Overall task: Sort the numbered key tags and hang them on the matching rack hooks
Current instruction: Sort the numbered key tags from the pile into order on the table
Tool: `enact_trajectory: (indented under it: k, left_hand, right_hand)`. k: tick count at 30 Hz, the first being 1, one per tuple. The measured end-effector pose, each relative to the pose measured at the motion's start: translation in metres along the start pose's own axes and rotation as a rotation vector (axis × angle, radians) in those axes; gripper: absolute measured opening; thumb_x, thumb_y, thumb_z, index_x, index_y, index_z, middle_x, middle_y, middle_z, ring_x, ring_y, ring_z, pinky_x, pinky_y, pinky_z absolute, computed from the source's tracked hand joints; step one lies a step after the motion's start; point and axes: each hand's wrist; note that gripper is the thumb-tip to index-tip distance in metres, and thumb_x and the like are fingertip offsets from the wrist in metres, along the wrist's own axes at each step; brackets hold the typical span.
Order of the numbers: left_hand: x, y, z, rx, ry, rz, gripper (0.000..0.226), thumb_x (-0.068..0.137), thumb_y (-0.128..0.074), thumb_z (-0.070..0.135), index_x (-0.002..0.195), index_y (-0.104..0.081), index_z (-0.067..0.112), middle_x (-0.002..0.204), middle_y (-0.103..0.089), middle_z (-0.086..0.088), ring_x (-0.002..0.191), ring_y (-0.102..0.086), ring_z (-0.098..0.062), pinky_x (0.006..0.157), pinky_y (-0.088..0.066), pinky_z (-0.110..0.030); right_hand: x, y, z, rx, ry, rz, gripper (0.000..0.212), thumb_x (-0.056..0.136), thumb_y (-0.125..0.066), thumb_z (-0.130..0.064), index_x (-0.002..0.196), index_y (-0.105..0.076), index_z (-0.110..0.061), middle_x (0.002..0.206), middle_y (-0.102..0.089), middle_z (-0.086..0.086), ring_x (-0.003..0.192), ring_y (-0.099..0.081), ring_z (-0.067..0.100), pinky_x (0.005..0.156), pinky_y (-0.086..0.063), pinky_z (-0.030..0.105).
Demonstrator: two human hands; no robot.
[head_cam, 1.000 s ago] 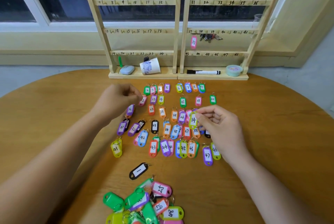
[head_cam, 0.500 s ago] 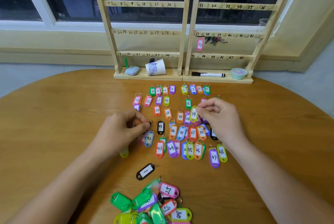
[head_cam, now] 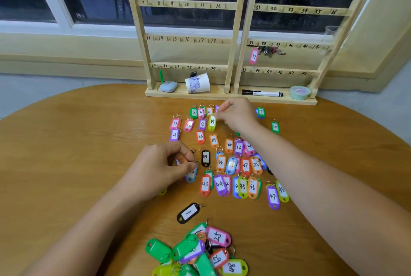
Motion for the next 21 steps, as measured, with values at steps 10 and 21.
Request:
enact_trajectory:
  k: [10, 21]
  left_hand:
    - [-0.002, 0.002, 0.003, 0.017, 0.004, -0.019, 0.009, 0.091, -0.083, 0.036, 0.089, -0.075, 0.036, 0.08, -0.074, 0.022, 0.076, -0.067, -0.011, 0.062, -0.048, -0.019]
    - [-0.037, -0.006, 0.006, 0.001, -0.001, -0.045, 0.012, 0.088, -0.086, 0.038, 0.09, -0.075, 0.033, 0.081, -0.074, 0.015, 0.078, -0.069, -0.011, 0.064, -0.049, -0.018]
  right_hand:
    - [-0.011, 0.001, 0.002, -0.099, 0.082, 0.043, 0.009, 0.089, -0.085, -0.023, 0.087, -0.076, -0.021, 0.083, -0.073, -0.008, 0.084, -0.068, 0.01, 0.068, -0.052, 0.028]
    - [-0.157, 0.044, 0.015, -0.04, 0.286, -0.212, 0.009, 0.095, -0.077, -0.023, 0.09, -0.076, -0.031, 0.087, -0.069, -0.02, 0.075, -0.06, 0.008, 0.066, -0.048, 0.018]
Point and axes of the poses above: each hand's wrist, its own x-axis towards the middle knuckle, its own y-axis out of the back of the hand, z = x × y
